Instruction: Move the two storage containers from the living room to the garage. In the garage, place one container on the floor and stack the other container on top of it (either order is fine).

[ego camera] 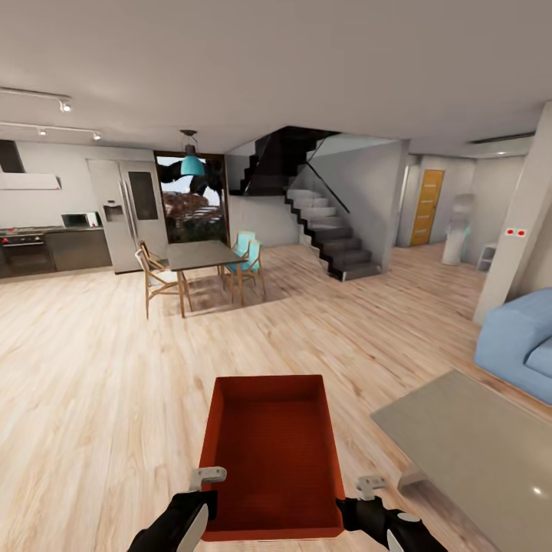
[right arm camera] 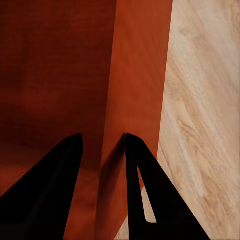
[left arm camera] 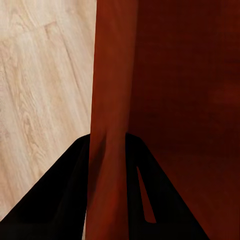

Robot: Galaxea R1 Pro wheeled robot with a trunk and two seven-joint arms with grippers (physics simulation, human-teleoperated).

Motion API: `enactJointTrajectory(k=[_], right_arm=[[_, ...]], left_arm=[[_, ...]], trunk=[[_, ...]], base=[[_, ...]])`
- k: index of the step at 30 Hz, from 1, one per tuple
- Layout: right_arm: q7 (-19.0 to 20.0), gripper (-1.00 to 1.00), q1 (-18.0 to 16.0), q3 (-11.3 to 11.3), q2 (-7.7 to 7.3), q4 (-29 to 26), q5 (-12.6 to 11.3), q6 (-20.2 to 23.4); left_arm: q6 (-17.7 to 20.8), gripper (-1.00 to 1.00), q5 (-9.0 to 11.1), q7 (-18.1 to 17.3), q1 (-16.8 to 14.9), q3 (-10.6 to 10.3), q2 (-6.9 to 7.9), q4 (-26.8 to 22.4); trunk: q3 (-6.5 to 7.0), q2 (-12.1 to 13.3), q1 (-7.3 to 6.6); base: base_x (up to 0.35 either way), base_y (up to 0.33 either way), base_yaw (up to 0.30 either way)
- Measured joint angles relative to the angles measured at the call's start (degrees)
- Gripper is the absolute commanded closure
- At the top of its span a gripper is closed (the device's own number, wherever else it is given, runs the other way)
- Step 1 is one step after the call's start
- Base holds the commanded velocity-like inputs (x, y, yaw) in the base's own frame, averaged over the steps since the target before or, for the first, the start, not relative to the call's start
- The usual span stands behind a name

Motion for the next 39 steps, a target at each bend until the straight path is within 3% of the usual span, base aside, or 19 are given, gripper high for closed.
enactJointTrajectory(k=[39], right_arm=[[0.1,1.0,0.0,-0.1,0.0,0.0,0.2,0.0]], left_arm=[[0.0,1.0,0.0,0.0,0.0,0.0,0.0,0.0]], trunk=[[0.0,0.0,0.0]], base=[[0.314,0.025,0.0]])
